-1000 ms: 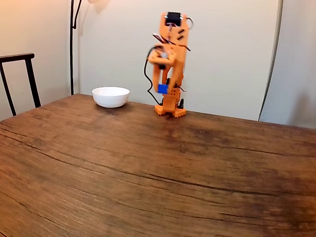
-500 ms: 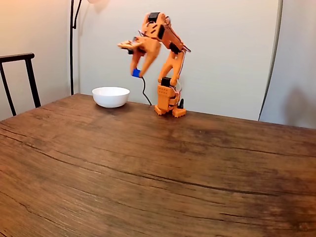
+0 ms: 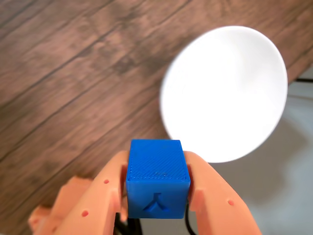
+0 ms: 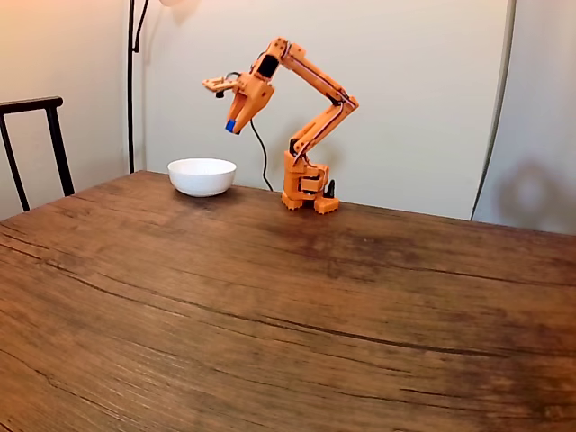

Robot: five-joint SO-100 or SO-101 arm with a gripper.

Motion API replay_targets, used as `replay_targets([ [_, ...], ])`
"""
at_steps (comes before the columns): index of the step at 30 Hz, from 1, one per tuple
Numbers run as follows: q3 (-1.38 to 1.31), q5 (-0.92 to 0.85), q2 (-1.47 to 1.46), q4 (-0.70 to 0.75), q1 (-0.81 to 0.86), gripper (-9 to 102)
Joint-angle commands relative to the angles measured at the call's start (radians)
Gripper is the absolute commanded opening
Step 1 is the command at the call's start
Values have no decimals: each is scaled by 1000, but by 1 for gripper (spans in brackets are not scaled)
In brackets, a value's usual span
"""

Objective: Grasp the cube and drop it in the bowl

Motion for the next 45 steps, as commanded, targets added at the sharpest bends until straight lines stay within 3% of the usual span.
replay_targets([
  [1, 66, 26, 12, -117, 75, 7],
  [20, 632, 29, 11, -736, 382, 8],
  [24, 689, 29, 11, -802, 376, 17],
  [29, 693, 28, 11, -796, 373, 34],
  [33, 687, 17, 11, -762, 371, 38],
  [39, 615, 14, 29, -598, 365, 36],
  [45, 437, 12, 29, -440, 255, 19],
])
